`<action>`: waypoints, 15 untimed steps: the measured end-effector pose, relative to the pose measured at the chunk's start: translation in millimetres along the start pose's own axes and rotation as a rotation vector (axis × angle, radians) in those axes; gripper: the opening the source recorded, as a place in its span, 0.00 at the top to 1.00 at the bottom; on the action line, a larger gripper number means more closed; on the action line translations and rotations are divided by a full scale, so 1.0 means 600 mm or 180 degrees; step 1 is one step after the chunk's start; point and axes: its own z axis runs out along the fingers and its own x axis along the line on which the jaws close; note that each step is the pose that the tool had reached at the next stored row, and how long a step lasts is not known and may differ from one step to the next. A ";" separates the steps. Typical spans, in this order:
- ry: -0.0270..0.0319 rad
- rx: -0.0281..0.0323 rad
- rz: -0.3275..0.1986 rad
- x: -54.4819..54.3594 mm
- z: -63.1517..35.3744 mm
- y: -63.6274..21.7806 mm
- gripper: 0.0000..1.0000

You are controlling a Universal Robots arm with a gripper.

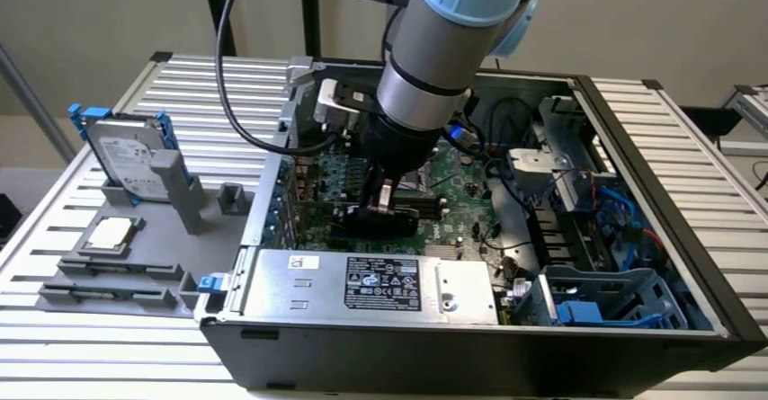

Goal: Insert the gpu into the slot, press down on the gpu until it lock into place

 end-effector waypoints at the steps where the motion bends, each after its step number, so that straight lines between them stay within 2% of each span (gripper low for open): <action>1: 0.0000 0.0000 0.0000 0.000 -0.006 0.001 0.67; 7: 0.0008 0.0001 0.0002 -0.003 -0.050 0.012 0.67; 9: 0.0021 0.0005 0.0005 -0.007 -0.064 0.016 0.75; 10: 0.0030 0.0010 0.0007 -0.009 -0.070 0.018 0.75; 11: 0.0039 0.0019 0.0009 -0.011 -0.074 0.020 0.82; 12: 0.0050 0.0035 0.0011 -0.012 -0.077 0.021 0.87; 13: 0.0058 0.0060 0.0014 -0.014 -0.078 0.023 0.87; 15: 0.0075 0.0137 0.0018 -0.017 -0.080 0.026 0.89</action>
